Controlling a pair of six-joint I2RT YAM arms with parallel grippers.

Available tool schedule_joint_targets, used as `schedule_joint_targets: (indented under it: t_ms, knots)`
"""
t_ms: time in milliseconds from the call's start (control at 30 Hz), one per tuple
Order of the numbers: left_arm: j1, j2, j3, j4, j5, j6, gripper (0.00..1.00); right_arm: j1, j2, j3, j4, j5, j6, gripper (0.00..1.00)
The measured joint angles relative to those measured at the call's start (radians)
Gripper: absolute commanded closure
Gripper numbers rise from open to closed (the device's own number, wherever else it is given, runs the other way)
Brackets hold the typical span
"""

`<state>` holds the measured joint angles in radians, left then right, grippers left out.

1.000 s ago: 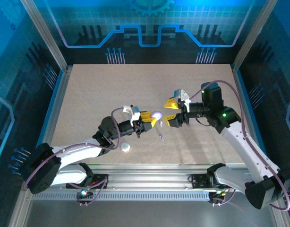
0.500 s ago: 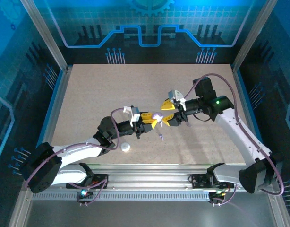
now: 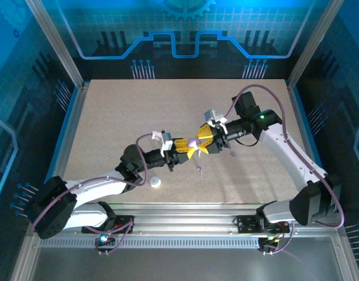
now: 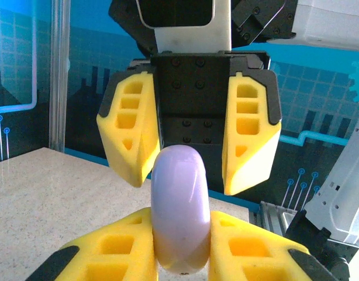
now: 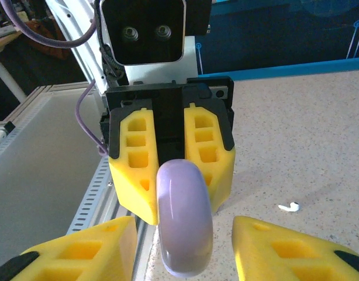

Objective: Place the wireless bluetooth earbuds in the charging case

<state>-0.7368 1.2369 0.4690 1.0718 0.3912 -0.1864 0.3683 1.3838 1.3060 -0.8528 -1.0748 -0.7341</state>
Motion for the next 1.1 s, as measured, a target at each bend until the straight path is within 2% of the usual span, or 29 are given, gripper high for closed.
schedule_joint_targets:
  t_ms: [200, 400, 567, 633, 767, 1100]
  knots:
    - [0.0, 0.008, 0.0, 0.011, 0.0, 0.0, 0.76, 0.006, 0.02, 0.023, -0.037, -0.007, -0.031, 0.66]
    - [0.0, 0.008, 0.0, 0.016, 0.013, -0.004, 0.75, 0.01, 0.023, 0.03, -0.051, -0.006, -0.05, 0.85]
    - [0.001, 0.008, 0.0, 0.016, 0.013, -0.021, 0.57, 0.013, 0.023, 0.042, -0.074, 0.001, -0.071, 0.89]
    - [0.001, 0.008, 0.002, -0.005, 0.006, -0.012, 0.44, 0.013, 0.023, 0.042, -0.076, 0.021, -0.076, 0.89]
    - [0.001, -0.008, 0.016, -0.147, -0.008, 0.055, 0.32, 0.019, 0.005, 0.042, -0.078, 0.116, -0.074, 0.89]
    - [0.001, -0.164, 0.131, -0.621, -0.008, 0.336, 0.33, 0.125, -0.082, 0.045, -0.102, 0.425, -0.091, 0.89]
